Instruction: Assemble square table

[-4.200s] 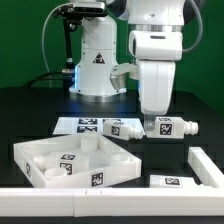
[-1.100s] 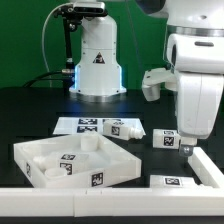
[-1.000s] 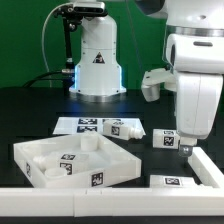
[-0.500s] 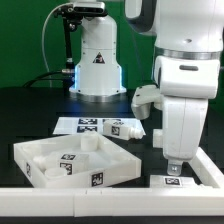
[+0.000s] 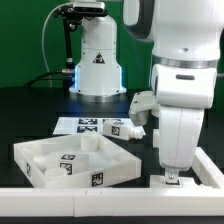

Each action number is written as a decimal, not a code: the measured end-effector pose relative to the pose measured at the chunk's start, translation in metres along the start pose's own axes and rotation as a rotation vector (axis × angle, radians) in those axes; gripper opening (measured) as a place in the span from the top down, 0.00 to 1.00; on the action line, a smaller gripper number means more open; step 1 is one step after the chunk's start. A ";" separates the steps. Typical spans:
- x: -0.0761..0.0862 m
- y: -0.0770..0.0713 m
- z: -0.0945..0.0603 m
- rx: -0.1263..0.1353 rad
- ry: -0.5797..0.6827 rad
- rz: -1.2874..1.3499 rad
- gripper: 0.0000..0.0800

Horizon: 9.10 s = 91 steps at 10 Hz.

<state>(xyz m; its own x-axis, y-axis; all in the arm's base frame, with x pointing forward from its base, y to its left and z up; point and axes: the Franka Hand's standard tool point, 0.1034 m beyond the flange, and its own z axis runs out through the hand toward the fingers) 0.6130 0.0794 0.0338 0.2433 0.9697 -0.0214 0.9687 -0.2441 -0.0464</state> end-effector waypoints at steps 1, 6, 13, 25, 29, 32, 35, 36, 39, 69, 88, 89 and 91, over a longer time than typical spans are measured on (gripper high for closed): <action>0.001 -0.001 0.002 -0.002 0.003 0.000 0.19; 0.007 -0.006 0.006 -0.072 0.042 0.018 0.19; 0.005 -0.032 0.001 -0.082 0.050 0.070 0.19; -0.012 -0.016 0.019 -0.049 0.032 0.103 0.57; -0.033 -0.015 -0.033 -0.072 0.008 0.023 0.65; -0.083 -0.041 -0.056 -0.122 0.044 -0.046 0.65; -0.086 -0.041 -0.053 -0.119 0.044 -0.031 0.65; -0.102 -0.046 -0.051 -0.116 0.030 -0.165 0.65; -0.197 -0.072 -0.050 -0.084 -0.004 -0.437 0.65; -0.253 -0.075 -0.020 0.033 0.002 -0.094 0.19; -0.231 -0.008 0.019 0.059 0.109 0.736 0.19; -0.231 -0.007 0.026 0.048 0.111 0.740 0.19; -0.231 -0.005 0.028 0.035 0.114 0.752 0.19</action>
Offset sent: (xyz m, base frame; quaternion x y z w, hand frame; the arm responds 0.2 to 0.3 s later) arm -0.0203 0.0037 -0.0141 0.0053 0.0095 0.0049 0.9999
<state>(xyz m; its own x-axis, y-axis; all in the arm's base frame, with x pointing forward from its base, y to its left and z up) 0.5502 -0.1432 0.0106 0.8428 0.5365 0.0433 0.5381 -0.8379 -0.0920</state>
